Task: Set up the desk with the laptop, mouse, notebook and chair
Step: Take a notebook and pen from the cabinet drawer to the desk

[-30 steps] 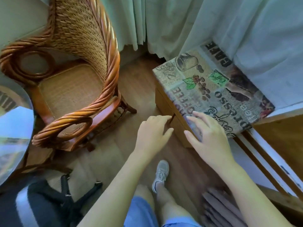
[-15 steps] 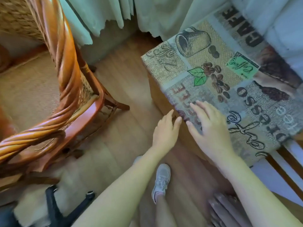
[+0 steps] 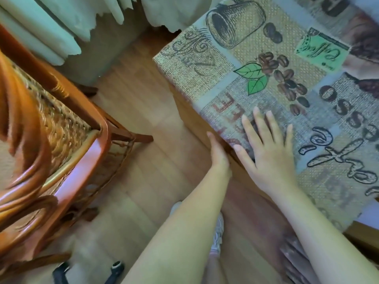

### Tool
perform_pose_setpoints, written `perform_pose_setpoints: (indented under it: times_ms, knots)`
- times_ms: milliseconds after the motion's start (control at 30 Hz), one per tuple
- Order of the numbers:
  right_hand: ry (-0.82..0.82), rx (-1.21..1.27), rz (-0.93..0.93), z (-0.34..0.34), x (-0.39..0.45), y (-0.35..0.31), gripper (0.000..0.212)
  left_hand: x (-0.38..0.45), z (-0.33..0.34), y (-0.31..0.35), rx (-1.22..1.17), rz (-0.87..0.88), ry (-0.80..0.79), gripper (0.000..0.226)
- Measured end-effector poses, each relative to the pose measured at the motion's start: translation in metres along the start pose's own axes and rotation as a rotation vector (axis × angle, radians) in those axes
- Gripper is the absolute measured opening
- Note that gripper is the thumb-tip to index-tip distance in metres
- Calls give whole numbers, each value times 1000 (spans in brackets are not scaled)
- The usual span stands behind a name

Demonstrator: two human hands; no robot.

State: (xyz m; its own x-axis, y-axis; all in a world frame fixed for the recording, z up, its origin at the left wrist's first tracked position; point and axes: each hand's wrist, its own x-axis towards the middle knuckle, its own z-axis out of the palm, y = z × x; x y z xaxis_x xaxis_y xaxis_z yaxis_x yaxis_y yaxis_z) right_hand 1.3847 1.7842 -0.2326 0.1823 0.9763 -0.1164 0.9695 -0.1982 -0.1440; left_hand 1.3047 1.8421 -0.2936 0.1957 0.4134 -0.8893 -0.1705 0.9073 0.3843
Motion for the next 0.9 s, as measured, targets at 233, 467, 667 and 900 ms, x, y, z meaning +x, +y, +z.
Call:
perform_pose_setpoints:
  times_ms: [233, 467, 667, 900]
  knots:
    - [15, 10, 12, 0, -1, 1, 64, 12, -18, -7, 70, -83, -7, 104]
    - [30, 8, 6, -1, -1, 2, 63, 25, -74, -27, 238, 31, 222, 105]
    - [16, -14, 26, 1, -2, 1, 62, -35, -104, 25, 1279, 1317, 553, 57]
    - [27, -46, 155, 9, -23, -18, 58, -32, -118, 37, 2195, 1696, 171, 57]
